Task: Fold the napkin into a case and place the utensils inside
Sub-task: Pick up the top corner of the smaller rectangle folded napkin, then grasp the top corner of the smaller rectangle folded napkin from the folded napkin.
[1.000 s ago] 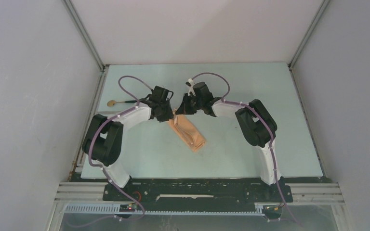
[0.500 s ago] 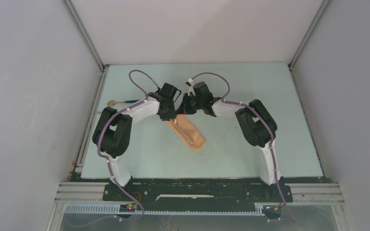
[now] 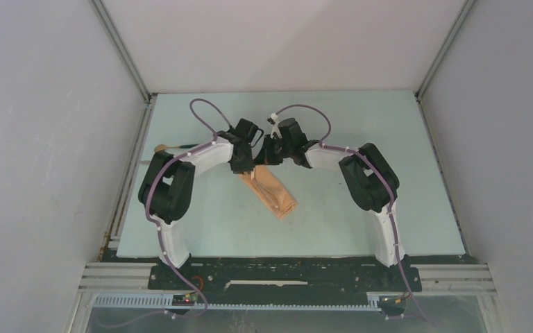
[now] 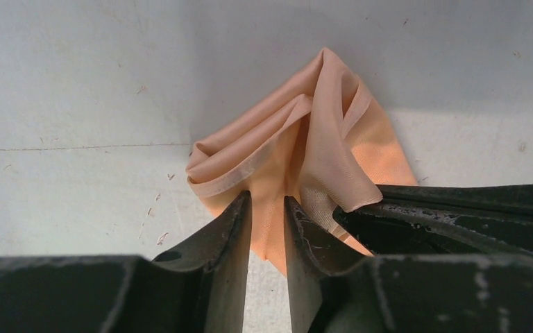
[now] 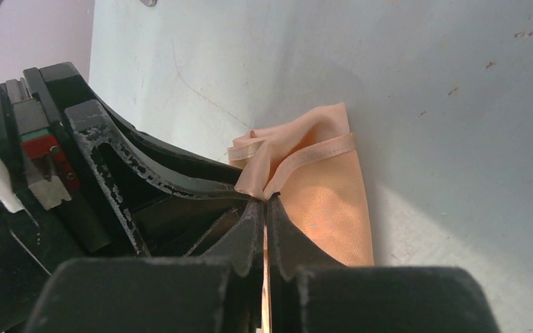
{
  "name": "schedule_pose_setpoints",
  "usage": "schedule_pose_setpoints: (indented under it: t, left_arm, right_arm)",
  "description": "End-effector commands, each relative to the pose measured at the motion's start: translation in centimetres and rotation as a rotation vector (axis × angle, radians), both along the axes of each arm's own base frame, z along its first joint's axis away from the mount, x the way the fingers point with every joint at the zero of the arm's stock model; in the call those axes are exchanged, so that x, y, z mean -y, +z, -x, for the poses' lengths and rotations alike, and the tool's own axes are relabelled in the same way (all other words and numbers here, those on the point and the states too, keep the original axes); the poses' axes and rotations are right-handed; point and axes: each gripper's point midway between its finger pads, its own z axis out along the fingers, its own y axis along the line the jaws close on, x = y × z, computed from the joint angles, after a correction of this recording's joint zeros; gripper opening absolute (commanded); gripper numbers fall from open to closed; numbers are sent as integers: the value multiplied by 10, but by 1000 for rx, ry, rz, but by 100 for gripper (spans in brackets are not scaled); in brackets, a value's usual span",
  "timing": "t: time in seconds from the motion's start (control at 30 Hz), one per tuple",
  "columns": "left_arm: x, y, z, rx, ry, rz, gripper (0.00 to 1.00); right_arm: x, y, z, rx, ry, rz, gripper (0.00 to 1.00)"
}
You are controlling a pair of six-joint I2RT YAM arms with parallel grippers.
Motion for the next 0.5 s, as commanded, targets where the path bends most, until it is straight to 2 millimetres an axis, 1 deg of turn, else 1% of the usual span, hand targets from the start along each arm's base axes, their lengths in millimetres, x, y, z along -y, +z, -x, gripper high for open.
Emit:
schedule_pose_setpoints:
  t: [0.0, 0.17, 0.33, 0.47]
  left_arm:
    - [1, 6, -8, 26, -17, -34, 30]
    - [0, 0, -10, 16, -16, -54, 23]
    - [-1, -5, -8, -1, -25, -81, 27]
    - [-2, -9, -8, -10, -29, -94, 27]
  right_arm:
    - [-8, 42, -4, 81, 14, -66, 0]
    - [-8, 38, -3, 76, 16, -58, 0]
    - [-8, 37, -3, 75, 19, -62, 0]
    - [-9, 36, -2, 76, 22, -62, 0]
